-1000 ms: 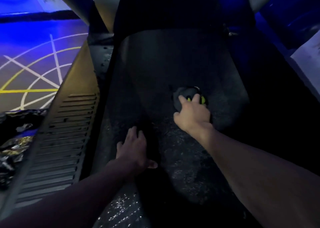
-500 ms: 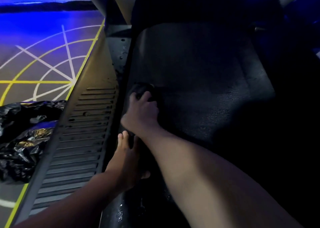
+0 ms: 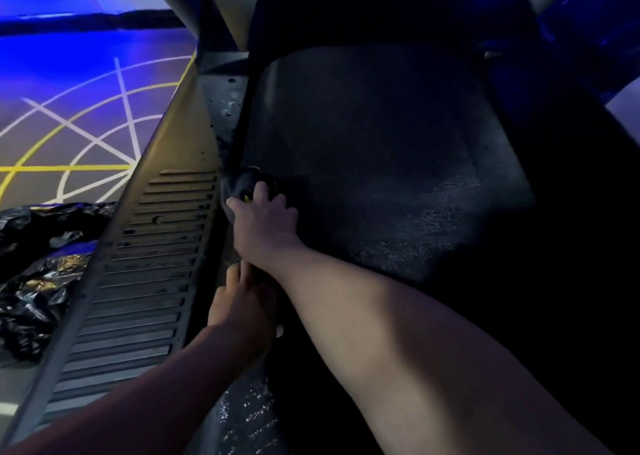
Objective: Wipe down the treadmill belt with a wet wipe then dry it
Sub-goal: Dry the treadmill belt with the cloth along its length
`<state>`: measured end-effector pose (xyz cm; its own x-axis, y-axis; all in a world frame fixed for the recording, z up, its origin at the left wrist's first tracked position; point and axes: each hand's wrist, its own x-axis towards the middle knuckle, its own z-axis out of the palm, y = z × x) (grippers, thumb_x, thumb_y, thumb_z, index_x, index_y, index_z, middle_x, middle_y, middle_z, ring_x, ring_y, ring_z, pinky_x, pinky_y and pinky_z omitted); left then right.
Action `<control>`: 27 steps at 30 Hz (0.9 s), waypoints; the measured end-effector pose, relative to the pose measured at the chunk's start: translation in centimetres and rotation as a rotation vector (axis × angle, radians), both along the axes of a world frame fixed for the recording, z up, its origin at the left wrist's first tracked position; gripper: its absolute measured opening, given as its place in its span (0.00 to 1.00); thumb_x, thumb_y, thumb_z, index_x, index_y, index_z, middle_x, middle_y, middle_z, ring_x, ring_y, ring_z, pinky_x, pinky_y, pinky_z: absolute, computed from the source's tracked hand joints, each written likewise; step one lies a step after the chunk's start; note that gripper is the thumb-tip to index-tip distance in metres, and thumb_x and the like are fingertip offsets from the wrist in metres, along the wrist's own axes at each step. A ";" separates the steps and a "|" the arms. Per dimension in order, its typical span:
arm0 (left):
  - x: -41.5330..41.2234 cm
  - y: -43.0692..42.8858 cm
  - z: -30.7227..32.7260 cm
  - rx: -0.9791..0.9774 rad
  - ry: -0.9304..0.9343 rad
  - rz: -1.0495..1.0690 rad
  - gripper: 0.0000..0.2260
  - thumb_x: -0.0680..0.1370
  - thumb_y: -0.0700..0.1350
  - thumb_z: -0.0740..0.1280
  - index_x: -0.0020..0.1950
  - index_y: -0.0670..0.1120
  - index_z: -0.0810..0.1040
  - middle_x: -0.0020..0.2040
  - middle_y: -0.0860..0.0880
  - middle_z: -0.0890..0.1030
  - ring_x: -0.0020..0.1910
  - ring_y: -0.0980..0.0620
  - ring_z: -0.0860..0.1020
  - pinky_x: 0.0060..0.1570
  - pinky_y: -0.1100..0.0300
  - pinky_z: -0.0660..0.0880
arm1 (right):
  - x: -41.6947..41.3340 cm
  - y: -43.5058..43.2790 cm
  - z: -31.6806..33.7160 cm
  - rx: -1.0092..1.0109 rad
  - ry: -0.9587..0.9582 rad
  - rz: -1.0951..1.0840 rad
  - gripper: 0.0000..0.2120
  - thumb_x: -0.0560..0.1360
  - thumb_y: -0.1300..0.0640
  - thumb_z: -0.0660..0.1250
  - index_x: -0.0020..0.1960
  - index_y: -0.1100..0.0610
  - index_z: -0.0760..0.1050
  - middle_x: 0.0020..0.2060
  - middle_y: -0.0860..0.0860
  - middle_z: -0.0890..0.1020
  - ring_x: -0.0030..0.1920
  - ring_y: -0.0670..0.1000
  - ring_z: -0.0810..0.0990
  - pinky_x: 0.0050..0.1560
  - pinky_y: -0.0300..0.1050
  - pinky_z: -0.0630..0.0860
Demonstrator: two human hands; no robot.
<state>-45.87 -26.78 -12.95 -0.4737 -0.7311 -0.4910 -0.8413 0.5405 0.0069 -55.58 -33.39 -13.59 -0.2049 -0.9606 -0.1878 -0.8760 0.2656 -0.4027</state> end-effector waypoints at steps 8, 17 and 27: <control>-5.2 2.1 0.2 0.210 -0.060 0.258 0.50 0.69 0.63 0.72 0.78 0.56 0.42 0.76 0.32 0.36 0.75 0.30 0.39 0.71 0.35 0.57 | -6.8 4.6 0.0 0.098 0.084 -0.131 0.23 0.81 0.52 0.60 0.74 0.41 0.63 0.70 0.57 0.59 0.63 0.65 0.67 0.59 0.60 0.69; -14.3 7.7 0.3 0.173 0.042 0.030 0.51 0.66 0.66 0.74 0.77 0.58 0.44 0.78 0.44 0.42 0.77 0.35 0.42 0.64 0.28 0.61 | -16.8 12.1 0.1 0.139 0.095 -0.306 0.27 0.78 0.53 0.67 0.74 0.39 0.62 0.70 0.56 0.59 0.64 0.64 0.67 0.60 0.60 0.71; -17.2 9.6 0.4 0.158 -0.051 -0.034 0.48 0.72 0.54 0.75 0.78 0.64 0.42 0.79 0.44 0.37 0.76 0.32 0.40 0.65 0.28 0.60 | -28.4 22.5 0.8 0.225 0.119 -0.501 0.32 0.79 0.53 0.65 0.78 0.40 0.56 0.71 0.57 0.57 0.64 0.64 0.67 0.61 0.59 0.72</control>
